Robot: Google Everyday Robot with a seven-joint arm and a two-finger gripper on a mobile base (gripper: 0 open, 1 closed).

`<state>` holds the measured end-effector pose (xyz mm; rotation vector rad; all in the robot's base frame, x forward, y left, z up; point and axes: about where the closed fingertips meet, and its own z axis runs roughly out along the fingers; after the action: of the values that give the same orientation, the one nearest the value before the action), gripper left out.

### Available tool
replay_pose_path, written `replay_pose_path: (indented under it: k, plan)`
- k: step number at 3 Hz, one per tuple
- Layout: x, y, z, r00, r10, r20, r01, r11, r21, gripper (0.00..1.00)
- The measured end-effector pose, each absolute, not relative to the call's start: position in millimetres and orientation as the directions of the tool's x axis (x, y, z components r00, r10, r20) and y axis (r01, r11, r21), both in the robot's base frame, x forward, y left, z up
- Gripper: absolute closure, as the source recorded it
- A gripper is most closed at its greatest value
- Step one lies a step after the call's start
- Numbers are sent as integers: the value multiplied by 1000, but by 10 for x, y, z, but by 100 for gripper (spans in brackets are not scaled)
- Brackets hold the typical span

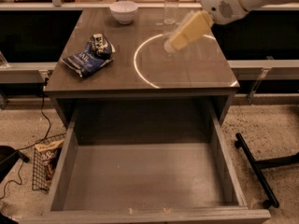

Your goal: Place blue chip bag into top drawer

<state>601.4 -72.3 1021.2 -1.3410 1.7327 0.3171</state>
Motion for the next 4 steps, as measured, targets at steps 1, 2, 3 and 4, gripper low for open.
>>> replay_pose_path:
  k: [1, 2, 3, 4]
  plan:
    - [6370, -285, 10260, -25, -538, -842, -874, 421, -244, 0]
    - [6370, -284, 10260, -25, -538, -842, -874, 421, -244, 0]
    - [6539, -94, 10160, -64, -535, -843, -879, 430, -206, 0]
    - [6893, 256, 9966, -108, -529, -841, -893, 424, -153, 0]
